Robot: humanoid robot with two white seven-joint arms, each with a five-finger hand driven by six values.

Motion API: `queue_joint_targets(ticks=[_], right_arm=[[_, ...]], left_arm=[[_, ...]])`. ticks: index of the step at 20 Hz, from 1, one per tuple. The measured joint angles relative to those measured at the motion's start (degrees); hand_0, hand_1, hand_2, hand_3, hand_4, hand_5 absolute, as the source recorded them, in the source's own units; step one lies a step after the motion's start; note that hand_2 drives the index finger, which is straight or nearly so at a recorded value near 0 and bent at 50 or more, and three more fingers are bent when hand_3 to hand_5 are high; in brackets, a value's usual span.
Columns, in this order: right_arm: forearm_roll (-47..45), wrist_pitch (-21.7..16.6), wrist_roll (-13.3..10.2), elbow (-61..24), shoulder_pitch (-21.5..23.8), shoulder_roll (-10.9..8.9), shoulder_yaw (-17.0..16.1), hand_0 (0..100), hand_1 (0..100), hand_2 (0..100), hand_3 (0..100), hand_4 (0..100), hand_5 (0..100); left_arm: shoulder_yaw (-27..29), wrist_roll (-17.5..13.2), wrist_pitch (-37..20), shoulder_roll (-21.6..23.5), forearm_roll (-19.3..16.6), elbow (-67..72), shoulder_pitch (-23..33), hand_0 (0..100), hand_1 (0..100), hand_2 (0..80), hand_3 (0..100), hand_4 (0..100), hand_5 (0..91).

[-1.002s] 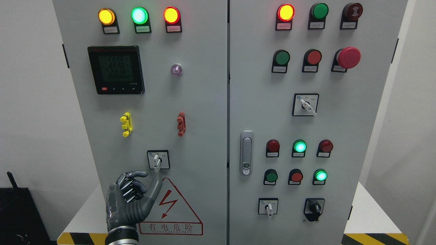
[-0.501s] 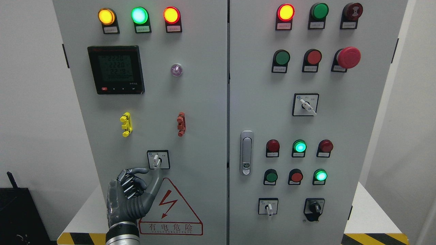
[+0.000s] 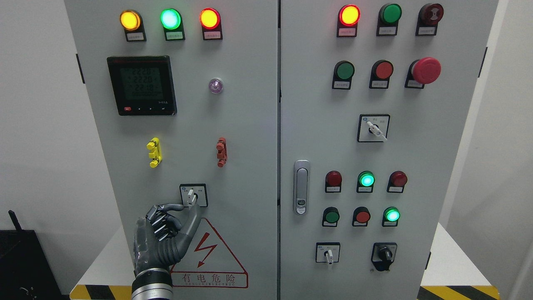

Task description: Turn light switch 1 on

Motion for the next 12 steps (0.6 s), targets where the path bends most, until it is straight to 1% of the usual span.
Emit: queue_joint_targets(ticks=[12], right_arm=[[0.00,0.00,0.00,0.00,0.00,0.00,0.00,31,0,0,0,0,0]], left_arm=[[-0.25,0.01,1.23,-0.18,-0.11,0.34,-1.00,14,75,53.4,89,94,87.8]])
